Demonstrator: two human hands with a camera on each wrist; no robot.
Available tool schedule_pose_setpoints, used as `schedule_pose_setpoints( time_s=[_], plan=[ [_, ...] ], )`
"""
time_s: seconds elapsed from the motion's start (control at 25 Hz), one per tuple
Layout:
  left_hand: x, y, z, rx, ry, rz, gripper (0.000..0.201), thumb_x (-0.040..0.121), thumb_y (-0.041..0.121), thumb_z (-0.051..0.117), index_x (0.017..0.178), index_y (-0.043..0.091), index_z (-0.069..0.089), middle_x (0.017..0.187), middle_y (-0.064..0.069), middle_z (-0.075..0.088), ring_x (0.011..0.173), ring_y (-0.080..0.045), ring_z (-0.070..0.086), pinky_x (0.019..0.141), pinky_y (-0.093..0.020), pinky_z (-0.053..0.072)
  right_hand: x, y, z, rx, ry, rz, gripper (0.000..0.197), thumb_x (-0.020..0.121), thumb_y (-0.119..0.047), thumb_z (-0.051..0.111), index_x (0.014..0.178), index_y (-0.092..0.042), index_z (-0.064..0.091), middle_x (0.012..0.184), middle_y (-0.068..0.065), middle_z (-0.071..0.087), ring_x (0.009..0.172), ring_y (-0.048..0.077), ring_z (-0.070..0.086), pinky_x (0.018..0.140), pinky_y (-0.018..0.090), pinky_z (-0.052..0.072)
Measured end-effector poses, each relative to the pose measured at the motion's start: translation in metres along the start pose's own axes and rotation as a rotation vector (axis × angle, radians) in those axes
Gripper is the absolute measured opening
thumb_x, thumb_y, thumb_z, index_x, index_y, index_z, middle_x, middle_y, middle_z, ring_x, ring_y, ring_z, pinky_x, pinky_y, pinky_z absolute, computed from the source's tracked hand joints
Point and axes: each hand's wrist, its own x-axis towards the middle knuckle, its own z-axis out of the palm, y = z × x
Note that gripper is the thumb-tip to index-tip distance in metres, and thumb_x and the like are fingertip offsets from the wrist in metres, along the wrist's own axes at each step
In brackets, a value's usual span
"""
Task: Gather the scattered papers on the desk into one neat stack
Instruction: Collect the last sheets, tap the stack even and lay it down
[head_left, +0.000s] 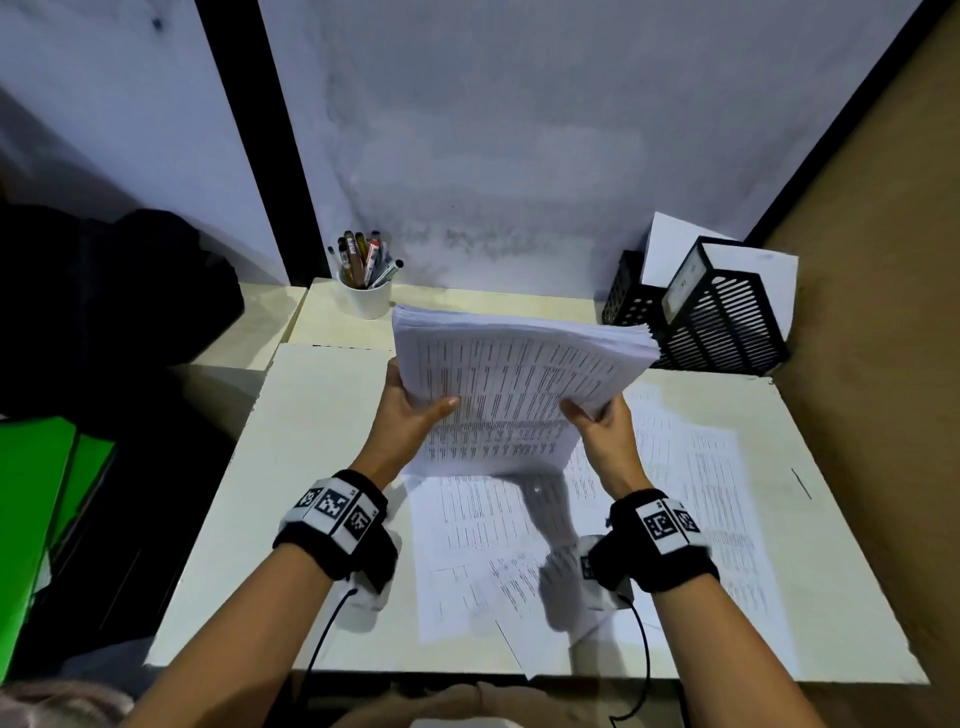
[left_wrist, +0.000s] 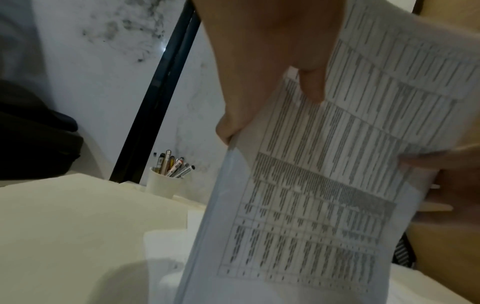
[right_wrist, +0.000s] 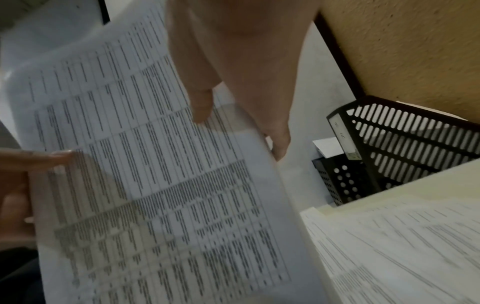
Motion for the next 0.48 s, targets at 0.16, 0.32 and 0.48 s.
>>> schedule_pose_setpoints(
  time_s=[0.16, 0.32, 0.48],
  plan=[
    [0.002, 0.007, -0.003, 0.029, 0.048, 0.055, 0.047, 0.08, -0.005, 0.062, 0.121, 0.005, 0.042, 0.115, -0.01, 0.058, 0.1, -0.015, 0.061, 0.089, -0.032, 0.053, -0.002, -0.017, 0.003, -0.03, 0.049, -0.073, 0.035, 0.087, 0.003, 0.054, 0.121, -0.004, 0.049, 0.105, 0.005, 0.059, 0.09, 0.006, 0.058, 0.091, 0.032, 0.054],
    [0.005, 0.028, -0.006, 0.03, -0.073, 0.104, 0.032, 0.075, -0.003, 0.069, 0.095, 0.02, 0.058, 0.079, 0.016, 0.073, 0.075, 0.004, 0.067, 0.067, -0.013, 0.054, 0.002, -0.064, -0.011, 0.057, 0.041, -0.244, 0.042, 0.086, 0.007, 0.054, 0.125, -0.008, 0.047, 0.103, -0.008, 0.06, 0.091, -0.005, 0.059, 0.078, 0.008, 0.051],
    [-0.004, 0.009, 0.014, 0.221, -0.141, -0.012, 0.012, 0.081, 0.021, 0.067, 0.09, 0.015, 0.063, 0.072, 0.007, 0.069, 0.072, -0.009, 0.065, 0.067, -0.023, 0.055, 0.011, -0.077, -0.025, 0.103, 0.058, -0.254, 0.038, 0.086, 0.008, 0.054, 0.119, -0.009, 0.048, 0.104, -0.006, 0.061, 0.092, 0.001, 0.06, 0.081, 0.012, 0.052]
  ],
)
